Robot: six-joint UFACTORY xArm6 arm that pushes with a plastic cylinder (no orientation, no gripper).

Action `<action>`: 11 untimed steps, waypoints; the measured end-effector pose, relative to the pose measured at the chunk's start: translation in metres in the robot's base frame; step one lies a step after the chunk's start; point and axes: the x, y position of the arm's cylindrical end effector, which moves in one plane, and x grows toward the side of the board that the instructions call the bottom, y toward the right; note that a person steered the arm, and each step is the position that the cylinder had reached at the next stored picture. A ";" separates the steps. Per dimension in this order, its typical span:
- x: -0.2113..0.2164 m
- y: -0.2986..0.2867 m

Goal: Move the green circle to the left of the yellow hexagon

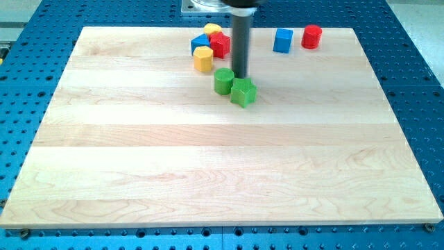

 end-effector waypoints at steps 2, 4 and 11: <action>0.036 -0.045; 0.079 -0.101; -0.013 -0.206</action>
